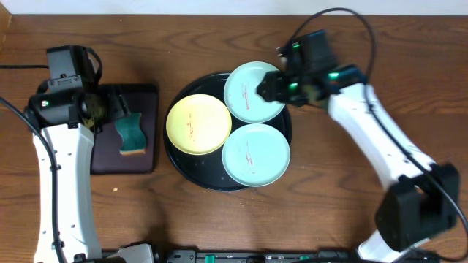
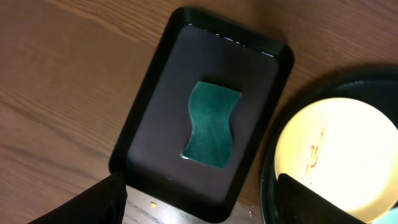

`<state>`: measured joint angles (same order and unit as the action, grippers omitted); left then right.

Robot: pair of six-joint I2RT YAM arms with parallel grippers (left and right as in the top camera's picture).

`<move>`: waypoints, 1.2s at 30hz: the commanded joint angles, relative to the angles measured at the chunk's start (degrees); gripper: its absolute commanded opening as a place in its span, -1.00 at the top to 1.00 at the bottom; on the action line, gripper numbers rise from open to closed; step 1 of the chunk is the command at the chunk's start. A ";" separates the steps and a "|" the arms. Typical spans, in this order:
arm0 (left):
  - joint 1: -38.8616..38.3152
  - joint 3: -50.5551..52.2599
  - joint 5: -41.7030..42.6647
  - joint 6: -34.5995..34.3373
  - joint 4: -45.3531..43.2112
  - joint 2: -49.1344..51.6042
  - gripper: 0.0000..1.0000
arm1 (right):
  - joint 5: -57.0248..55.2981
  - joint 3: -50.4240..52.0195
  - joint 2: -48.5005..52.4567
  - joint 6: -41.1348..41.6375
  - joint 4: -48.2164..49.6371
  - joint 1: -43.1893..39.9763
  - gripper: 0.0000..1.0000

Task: Clean dirty plates on tray and stack at the side
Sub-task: 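Move the right gripper to the yellow plate's rim and grip it, then grasp the green sponge from the black tray with the left gripper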

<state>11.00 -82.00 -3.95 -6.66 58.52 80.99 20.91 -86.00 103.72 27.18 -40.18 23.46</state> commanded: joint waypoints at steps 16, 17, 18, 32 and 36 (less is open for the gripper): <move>0.61 -1.38 -1.70 -1.64 -0.52 0.68 -0.53 | -10.19 -1.44 13.60 5.38 8.11 13.22 0.30; 0.61 -1.38 -1.70 -1.64 -0.52 0.68 -0.53 | -10.40 -1.44 13.92 5.38 8.13 13.46 0.33; 0.61 -1.38 -1.70 -1.64 -0.50 0.68 -0.53 | -10.45 -1.44 14.36 5.38 8.33 13.73 0.34; 0.61 -1.27 -1.68 -1.64 -0.52 0.68 -0.53 | -13.42 -1.44 18.75 7.08 10.69 15.50 0.38; 0.61 -0.81 -1.68 -1.64 -0.72 0.68 -0.53 | -13.53 -1.44 19.85 7.10 12.11 15.50 0.46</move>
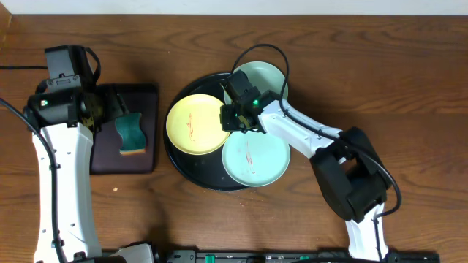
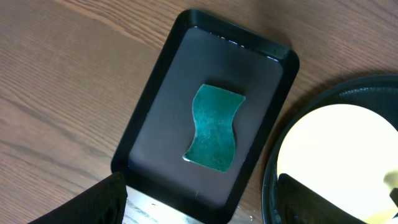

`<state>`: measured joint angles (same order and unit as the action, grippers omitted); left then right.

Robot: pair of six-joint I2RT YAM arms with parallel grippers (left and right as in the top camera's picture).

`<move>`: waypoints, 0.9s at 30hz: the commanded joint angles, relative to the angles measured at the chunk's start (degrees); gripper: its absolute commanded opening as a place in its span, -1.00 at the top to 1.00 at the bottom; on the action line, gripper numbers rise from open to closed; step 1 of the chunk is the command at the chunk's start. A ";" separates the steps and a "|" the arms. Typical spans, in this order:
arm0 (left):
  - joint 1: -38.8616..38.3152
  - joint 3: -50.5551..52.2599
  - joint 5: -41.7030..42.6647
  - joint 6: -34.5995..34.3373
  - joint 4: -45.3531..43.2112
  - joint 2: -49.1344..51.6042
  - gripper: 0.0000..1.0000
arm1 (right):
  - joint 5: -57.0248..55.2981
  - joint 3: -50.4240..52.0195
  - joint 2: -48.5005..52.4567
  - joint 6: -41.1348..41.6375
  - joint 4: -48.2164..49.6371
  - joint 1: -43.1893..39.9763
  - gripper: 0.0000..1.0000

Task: Clean dirty plates on tray and stack at the side
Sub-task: 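Grasp the green sponge from the black tray with the left gripper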

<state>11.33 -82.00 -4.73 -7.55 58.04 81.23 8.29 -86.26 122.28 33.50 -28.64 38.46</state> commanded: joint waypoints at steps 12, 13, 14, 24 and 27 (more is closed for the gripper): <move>0.28 1.49 -0.90 -0.68 -0.35 0.76 -0.53 | -2.03 -1.18 3.85 2.54 1.90 0.59 0.98; 0.28 1.81 -0.92 -0.68 -0.28 1.05 -0.53 | -2.03 -1.18 3.85 2.54 1.88 0.59 0.97; 0.28 2.05 -0.92 -0.68 -0.26 1.42 -0.53 | -2.03 -1.18 3.85 2.51 1.88 0.59 0.97; 0.28 2.29 0.63 2.40 -0.13 12.02 -0.50 | -0.59 -1.18 3.85 2.43 0.63 0.20 0.98; 0.66 2.27 0.90 2.49 -0.44 16.50 -0.34 | -0.31 -1.18 3.85 2.01 0.63 -0.02 0.98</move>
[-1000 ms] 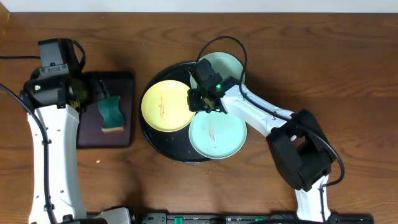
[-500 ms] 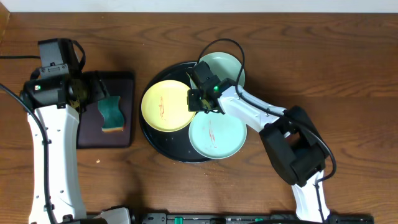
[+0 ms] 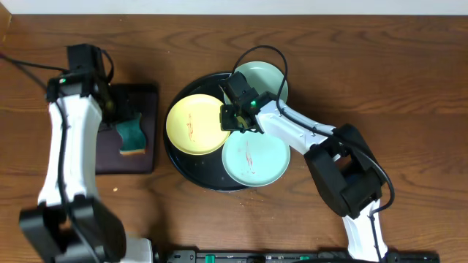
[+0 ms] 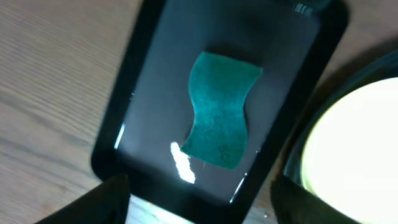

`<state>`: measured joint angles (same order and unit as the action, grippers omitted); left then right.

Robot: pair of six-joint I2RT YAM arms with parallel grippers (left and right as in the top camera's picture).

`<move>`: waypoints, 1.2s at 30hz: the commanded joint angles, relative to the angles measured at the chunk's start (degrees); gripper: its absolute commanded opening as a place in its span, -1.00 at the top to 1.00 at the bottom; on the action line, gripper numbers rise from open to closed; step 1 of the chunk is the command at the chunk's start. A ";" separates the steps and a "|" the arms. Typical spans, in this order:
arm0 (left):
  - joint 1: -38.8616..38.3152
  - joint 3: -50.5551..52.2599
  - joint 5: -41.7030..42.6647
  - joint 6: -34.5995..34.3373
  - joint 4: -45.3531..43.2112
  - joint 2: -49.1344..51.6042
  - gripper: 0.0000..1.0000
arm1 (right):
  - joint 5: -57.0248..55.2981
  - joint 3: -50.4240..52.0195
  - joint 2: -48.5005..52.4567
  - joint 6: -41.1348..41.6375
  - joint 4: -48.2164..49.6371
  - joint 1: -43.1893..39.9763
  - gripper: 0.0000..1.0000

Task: Clean dirty plates on tray and stack at the side
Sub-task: 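Grasp the green sponge from the black tray with the left gripper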

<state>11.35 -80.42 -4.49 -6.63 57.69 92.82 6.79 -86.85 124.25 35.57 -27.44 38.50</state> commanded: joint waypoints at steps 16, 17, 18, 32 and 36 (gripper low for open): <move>4.00 0.72 15.41 9.22 -7.28 24.30 0.11 | 1.20 -0.59 1.88 -0.50 -0.42 -0.17 0.98; 4.02 0.72 15.30 9.25 -7.48 24.70 0.14 | 1.20 -0.59 1.88 -0.50 -0.42 -0.17 0.98; 4.00 0.72 14.86 9.22 -7.63 24.96 0.21 | 1.20 -0.59 1.88 -0.50 -0.42 -0.17 0.98; 4.00 -0.22 8.92 6.10 -7.10 24.74 0.85 | 1.20 -0.59 1.88 -0.48 0.04 -0.17 0.97; 4.00 -3.02 8.92 5.27 -5.05 21.33 0.85 | 1.20 -0.59 1.88 -0.48 0.07 -0.26 0.97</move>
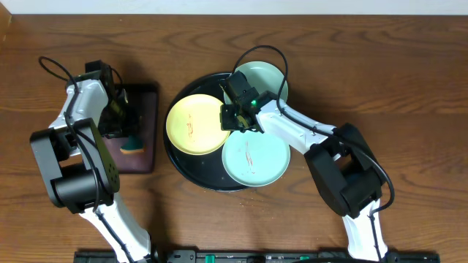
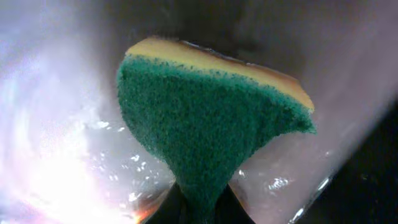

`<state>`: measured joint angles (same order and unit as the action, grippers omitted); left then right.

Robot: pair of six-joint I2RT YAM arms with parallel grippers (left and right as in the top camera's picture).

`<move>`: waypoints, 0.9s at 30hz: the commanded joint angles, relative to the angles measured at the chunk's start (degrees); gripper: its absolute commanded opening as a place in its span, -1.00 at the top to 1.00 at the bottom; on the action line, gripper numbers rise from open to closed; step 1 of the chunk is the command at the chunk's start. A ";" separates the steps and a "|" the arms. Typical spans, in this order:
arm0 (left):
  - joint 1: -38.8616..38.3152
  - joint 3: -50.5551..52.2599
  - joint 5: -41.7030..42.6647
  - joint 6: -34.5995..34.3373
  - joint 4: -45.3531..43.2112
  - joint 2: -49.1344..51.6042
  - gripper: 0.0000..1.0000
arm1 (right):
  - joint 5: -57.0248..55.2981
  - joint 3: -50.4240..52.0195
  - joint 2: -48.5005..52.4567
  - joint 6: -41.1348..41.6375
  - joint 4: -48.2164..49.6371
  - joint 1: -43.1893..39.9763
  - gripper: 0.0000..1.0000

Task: Clean dirty plates on tray and stack at the side
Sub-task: 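Grasp the green sponge from the black tray with the left gripper, then scrub the yellow plate with the sponge while the right gripper holds it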

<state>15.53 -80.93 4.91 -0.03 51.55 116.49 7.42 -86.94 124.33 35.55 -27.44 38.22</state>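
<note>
Three plates lie on the round black tray point(image 1: 189, 177): a yellow plate point(image 1: 194, 124) at the left, a light blue plate point(image 1: 256, 155) in front and a pale green plate point(image 1: 269, 75) at the back. My right gripper point(image 1: 235, 117) rests at the yellow plate's right edge, and its fingers cannot be made out. My left gripper point(image 1: 119, 120) is down in the small black tray point(image 1: 148, 95). It is shut on the green sponge point(image 2: 205, 124), which has a yellow backing. The sponge point(image 1: 132, 143) stands on edge, pinched between my left gripper's point(image 2: 199, 210) fingers.
The small tray's floor point(image 2: 68, 155) is wet and glaring. Brown wooden table point(image 1: 409, 66) lies to the right of the round tray. The right arm's cable point(image 1: 263, 51) loops over the back plate.
My left gripper was open above the small tray with the sponge lying flat. Now it is down in the tray and shut on the sponge. The right arm has not moved.
First my right gripper was over the pale green plate and my left hung open above the sponge tray. Then the right gripper was at the yellow plate's right edge, where it has stayed. The left came closer over the sponge and now grips it.
</note>
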 commanded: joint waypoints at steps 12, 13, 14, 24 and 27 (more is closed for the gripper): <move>-3.32 -2.95 0.48 -5.16 2.71 -17.22 0.85 | 0.61 -0.50 1.79 -0.46 0.42 -0.63 0.98; -4.17 -2.95 0.48 -5.99 2.49 -17.29 0.85 | 0.66 -0.50 1.79 -0.46 0.42 -0.63 0.98; -5.07 -2.91 0.48 -6.84 2.25 -17.25 0.85 | 0.87 -0.50 1.79 -0.46 0.42 -0.63 0.97; -15.43 -0.66 1.07 -14.10 -1.79 -13.25 0.85 | 1.49 -0.50 1.79 -0.46 0.26 -0.63 0.98; -17.94 -0.66 1.07 -16.79 -2.01 -10.36 0.85 | 1.51 -0.50 1.79 -0.46 0.24 -0.63 0.98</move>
<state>-0.23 -82.41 5.72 -12.10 49.58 102.91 8.36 -86.94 124.46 35.55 -27.18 37.89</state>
